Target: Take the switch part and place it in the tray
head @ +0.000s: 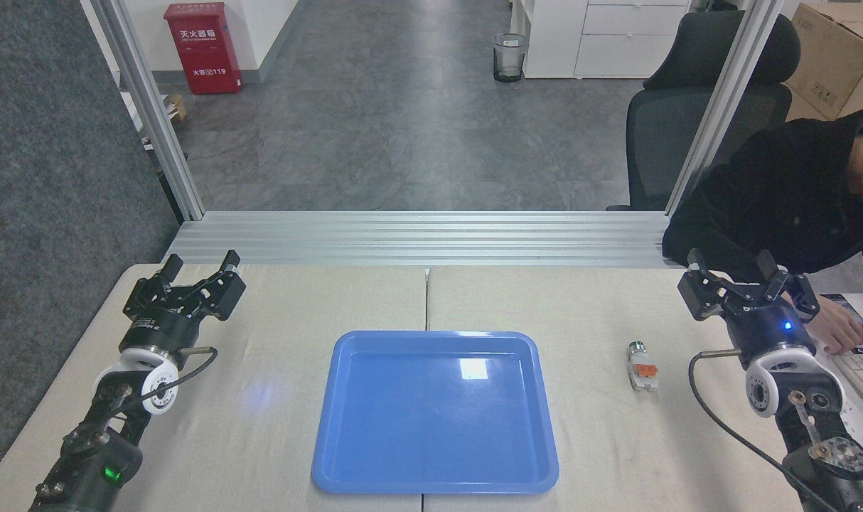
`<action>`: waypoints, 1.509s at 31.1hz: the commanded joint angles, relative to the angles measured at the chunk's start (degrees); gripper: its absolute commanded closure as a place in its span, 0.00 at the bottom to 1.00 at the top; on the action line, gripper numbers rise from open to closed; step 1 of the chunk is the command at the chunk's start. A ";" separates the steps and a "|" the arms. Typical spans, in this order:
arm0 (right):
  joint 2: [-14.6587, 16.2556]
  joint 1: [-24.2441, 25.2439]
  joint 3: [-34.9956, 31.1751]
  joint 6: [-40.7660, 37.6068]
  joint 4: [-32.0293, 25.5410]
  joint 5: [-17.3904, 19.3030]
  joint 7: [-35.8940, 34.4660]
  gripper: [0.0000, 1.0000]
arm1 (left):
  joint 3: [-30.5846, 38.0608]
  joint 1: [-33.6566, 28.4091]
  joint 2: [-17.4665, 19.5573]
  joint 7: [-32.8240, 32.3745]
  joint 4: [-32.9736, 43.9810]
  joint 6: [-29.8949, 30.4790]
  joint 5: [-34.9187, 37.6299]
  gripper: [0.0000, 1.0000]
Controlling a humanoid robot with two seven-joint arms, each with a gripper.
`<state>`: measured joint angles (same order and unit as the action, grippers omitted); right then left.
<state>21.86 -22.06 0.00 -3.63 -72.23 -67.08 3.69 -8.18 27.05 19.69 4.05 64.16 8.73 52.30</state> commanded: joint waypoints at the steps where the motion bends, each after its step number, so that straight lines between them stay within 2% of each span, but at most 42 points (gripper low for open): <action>1: 0.03 0.00 -1.05 0.03 -0.01 -0.06 0.00 0.00 | 0.01 -0.06 0.00 -0.01 0.00 -0.03 0.00 0.00; 16: -0.32 0.97 -0.97 0.03 -0.01 -0.06 0.00 0.00 | 0.01 0.02 0.00 -0.01 0.00 -0.03 0.00 0.00; 21: -1.91 3.25 -0.88 0.03 -0.01 0.02 0.00 0.00 | 0.01 0.02 0.00 -0.01 0.00 -0.03 0.00 0.00; 25: -3.49 7.02 -0.79 0.03 -0.01 -0.06 0.09 0.00 | 0.01 0.02 0.00 -0.01 0.00 -0.03 0.00 0.00; 31: -7.62 12.82 -0.62 0.03 0.16 -0.68 0.26 0.00 | 0.01 -0.06 0.00 -0.01 0.00 -0.03 0.00 0.00; 36: -8.59 12.31 1.14 0.03 4.81 -0.68 0.44 0.00 | 0.01 0.02 0.00 -0.01 0.00 -0.03 0.00 0.00; 39: -8.76 9.41 2.89 0.46 7.45 -0.68 0.61 0.00 | 0.01 -0.06 0.00 -0.01 0.00 -0.03 0.00 0.00; 45: -10.87 4.58 3.25 0.64 18.43 -0.59 0.70 0.00 | 0.01 0.02 0.00 -0.01 0.00 -0.03 0.00 0.00; 47: -11.40 4.04 3.25 1.25 20.46 -0.50 0.70 0.00 | 0.01 0.02 0.00 -0.01 0.00 -0.03 0.00 0.00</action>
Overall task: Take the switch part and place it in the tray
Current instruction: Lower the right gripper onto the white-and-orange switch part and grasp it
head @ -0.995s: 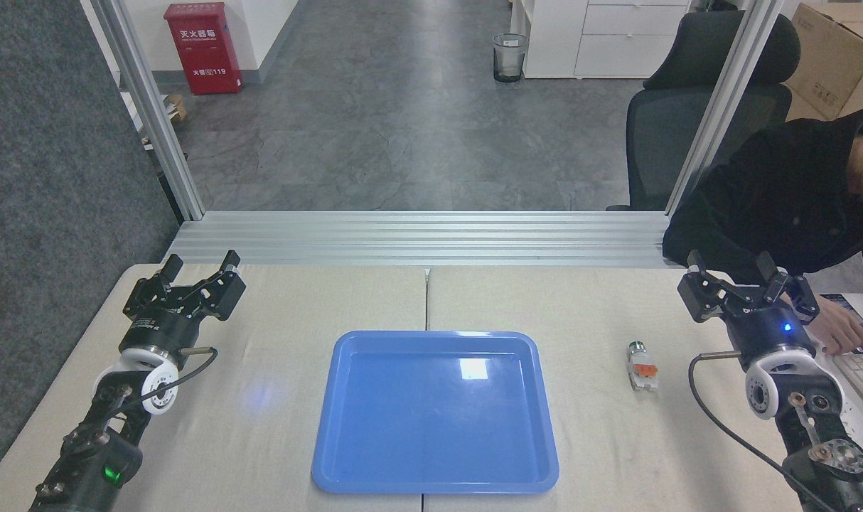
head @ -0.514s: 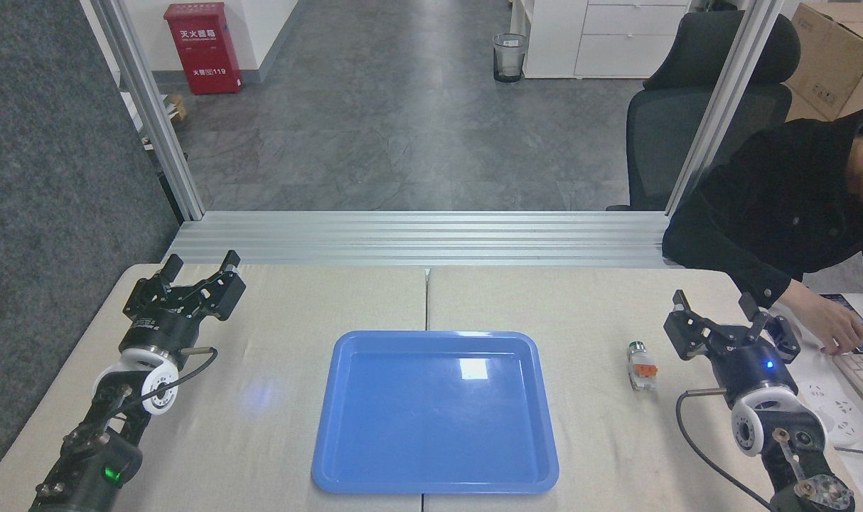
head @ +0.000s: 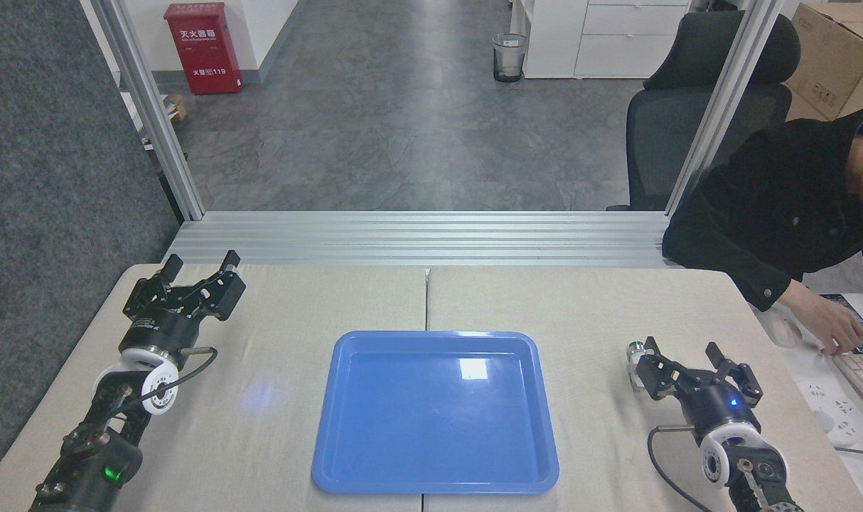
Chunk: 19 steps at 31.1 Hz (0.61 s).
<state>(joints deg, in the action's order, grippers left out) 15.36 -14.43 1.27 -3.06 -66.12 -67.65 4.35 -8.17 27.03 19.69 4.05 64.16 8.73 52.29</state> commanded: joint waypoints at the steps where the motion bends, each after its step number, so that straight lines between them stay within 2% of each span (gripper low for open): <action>1: -4.99 -3.68 1.99 1.04 14.88 0.15 0.05 0.00 | 0.00 -0.04 0.00 -0.01 0.00 -0.03 0.00 0.00; 4: -4.99 -4.11 2.16 1.39 16.81 0.24 0.05 0.00 | 0.00 0.04 0.00 -0.01 0.00 -0.03 0.00 0.00; 10: -5.08 -7.63 2.43 2.53 24.28 0.24 0.05 0.00 | 0.00 0.04 0.00 -0.01 0.00 -0.03 0.00 0.00; 17: -5.43 -7.63 4.18 2.89 24.38 0.33 -0.13 0.00 | 0.00 0.04 0.00 -0.01 0.00 -0.03 0.00 0.00; 19: -5.43 -7.55 4.27 2.89 24.38 0.33 -0.22 0.04 | 0.00 0.04 0.00 -0.01 0.00 -0.03 0.00 0.00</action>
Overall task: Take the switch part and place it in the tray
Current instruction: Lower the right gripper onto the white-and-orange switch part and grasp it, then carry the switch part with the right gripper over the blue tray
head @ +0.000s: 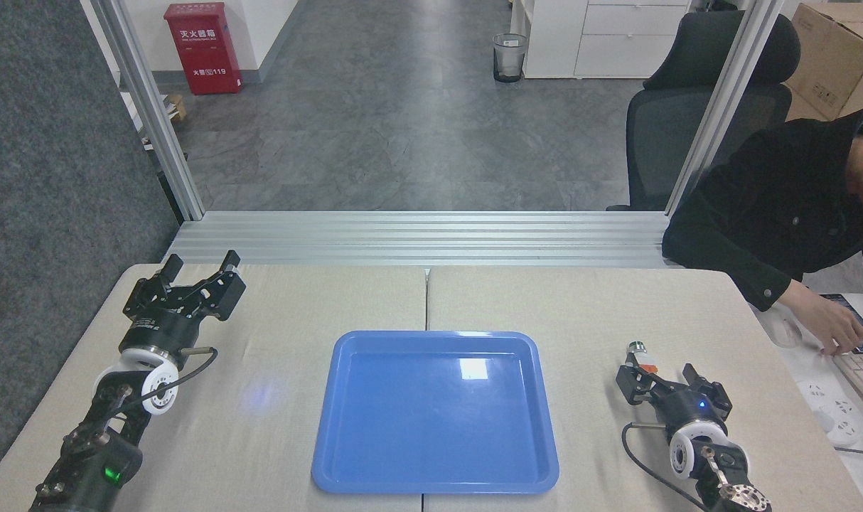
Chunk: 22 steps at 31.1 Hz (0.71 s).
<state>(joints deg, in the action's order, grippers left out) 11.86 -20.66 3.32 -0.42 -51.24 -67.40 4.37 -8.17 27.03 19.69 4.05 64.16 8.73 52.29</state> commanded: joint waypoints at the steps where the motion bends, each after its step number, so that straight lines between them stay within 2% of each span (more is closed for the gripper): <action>1: -2.01 -1.32 2.31 0.16 9.49 0.08 -0.32 0.05 | 0.00 0.04 0.00 -0.01 0.00 -0.03 0.00 0.00; 3: -2.01 -1.23 2.40 0.07 9.31 0.17 -0.41 0.13 | 0.00 0.04 0.00 -0.01 0.00 -0.03 0.00 0.00; 4: -2.10 -1.23 2.40 -0.01 9.23 0.25 -0.50 0.22 | 0.00 0.04 0.00 -0.01 0.00 -0.03 0.00 0.00; 10: -3.15 -0.97 2.05 -1.07 5.89 0.78 -0.59 0.98 | 0.00 0.04 0.00 -0.01 0.00 -0.03 0.00 0.00; 14: -5.17 -0.79 1.25 -0.28 1.94 0.96 -0.67 1.00 | 0.00 -0.05 0.00 -0.01 0.00 -0.03 0.00 0.00; 19: -4.74 -0.70 1.08 1.48 -5.53 1.13 -0.67 1.00 | 0.00 0.04 0.00 -0.01 0.00 0.06 0.00 0.00; 22: -4.74 -0.26 0.29 1.74 -12.20 2.01 -0.32 1.00 | 0.00 0.04 0.00 -0.01 0.00 -0.03 0.00 0.00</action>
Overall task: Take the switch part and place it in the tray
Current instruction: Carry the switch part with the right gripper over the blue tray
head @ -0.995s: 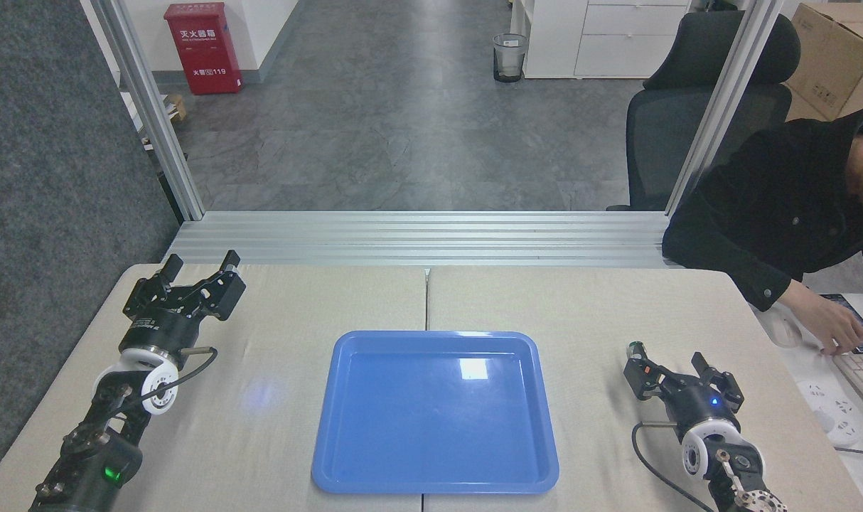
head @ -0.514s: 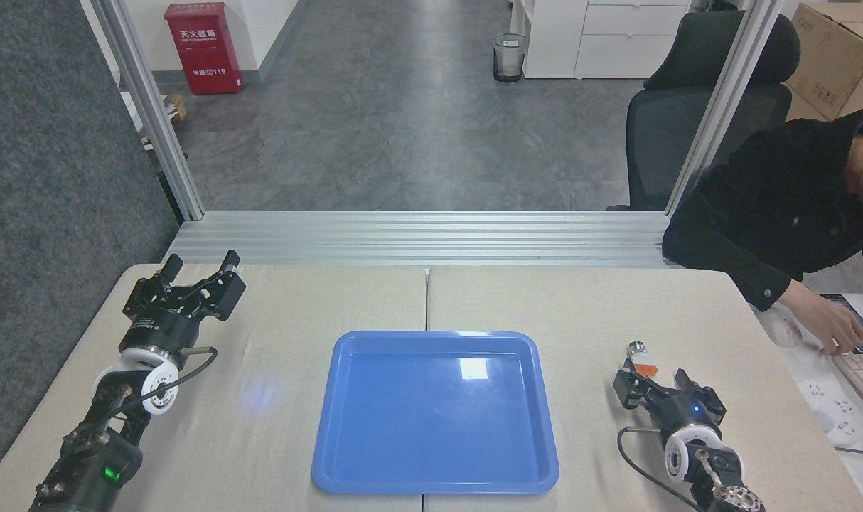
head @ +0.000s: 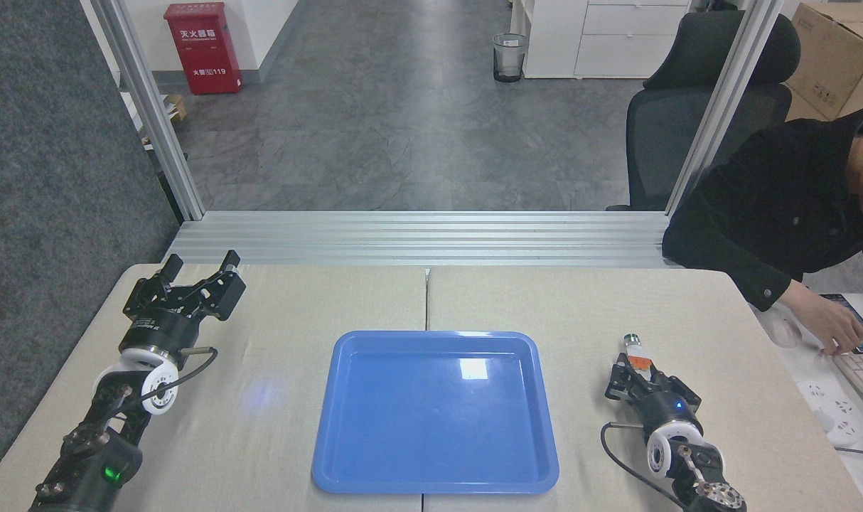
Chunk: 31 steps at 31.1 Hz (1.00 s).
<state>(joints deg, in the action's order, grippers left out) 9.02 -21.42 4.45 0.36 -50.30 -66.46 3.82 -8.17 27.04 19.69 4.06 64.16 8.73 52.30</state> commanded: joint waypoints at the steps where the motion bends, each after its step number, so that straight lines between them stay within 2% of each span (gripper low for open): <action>1: -2.08 0.85 -0.93 0.95 -15.94 1.16 0.31 1.00 | 0.00 0.03 0.00 -0.02 0.00 -0.03 0.00 0.00; 5: -2.95 3.66 0.56 -1.41 -28.16 1.24 1.10 1.00 | 0.00 0.03 0.00 -0.02 0.00 -0.03 0.00 0.00; 7: -4.79 5.59 5.02 -3.95 -32.65 1.07 3.38 1.00 | 0.00 -0.05 0.00 -0.02 0.00 -0.03 0.00 0.00; 9: -6.82 7.00 10.38 -5.54 -34.77 0.54 5.40 1.00 | 0.00 0.03 0.00 -0.02 0.00 -0.03 0.00 0.00; 12: -8.40 8.24 16.19 -6.78 -35.13 -1.38 6.90 1.00 | 0.00 0.03 0.00 -0.02 0.00 0.06 0.00 0.00; 14: -9.45 8.59 18.57 -8.27 -34.60 -4.45 9.00 1.00 | 0.00 -0.05 0.00 -0.02 0.00 -0.03 0.00 0.00; 17: -12.97 9.64 20.07 -11.08 -32.50 -7.36 10.68 1.00 | 0.00 0.03 0.00 -0.02 0.00 -0.03 0.00 0.00; 22: -13.77 11.23 21.92 -12.32 -30.56 -9.48 13.75 1.00 | 0.00 0.03 0.00 -0.02 0.00 -0.03 0.00 0.00; 23: -13.77 11.40 21.92 -12.23 -30.38 -9.57 15.50 0.95 | 0.00 0.03 0.00 -0.02 0.00 -0.03 0.00 0.00; 24: -13.77 11.49 21.75 -12.14 -30.29 -9.57 16.47 0.78 | 0.00 0.03 0.00 -0.02 0.00 -0.03 0.00 0.00; 25: -13.77 11.58 21.57 -12.14 -30.29 -9.57 16.75 0.57 | 0.00 0.03 0.00 -0.02 0.00 -0.03 0.00 0.00; 26: -13.77 11.75 21.22 -12.14 -30.29 -9.57 16.75 0.18 | 0.00 0.03 0.00 -0.02 0.00 0.06 0.00 0.00; 27: -13.68 11.76 20.96 -12.05 -30.29 -9.22 16.66 0.00 | 0.00 0.03 0.00 -0.02 0.00 -0.03 0.00 0.00; 31: -13.85 11.23 16.22 -11.61 -30.29 -8.34 15.52 0.00 | 0.00 -0.05 0.00 -0.02 0.00 -0.03 0.00 0.00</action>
<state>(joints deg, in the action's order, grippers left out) -0.52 -11.10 18.87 -11.49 -75.91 -73.98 19.41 -8.17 27.04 19.69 4.06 64.16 8.73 52.29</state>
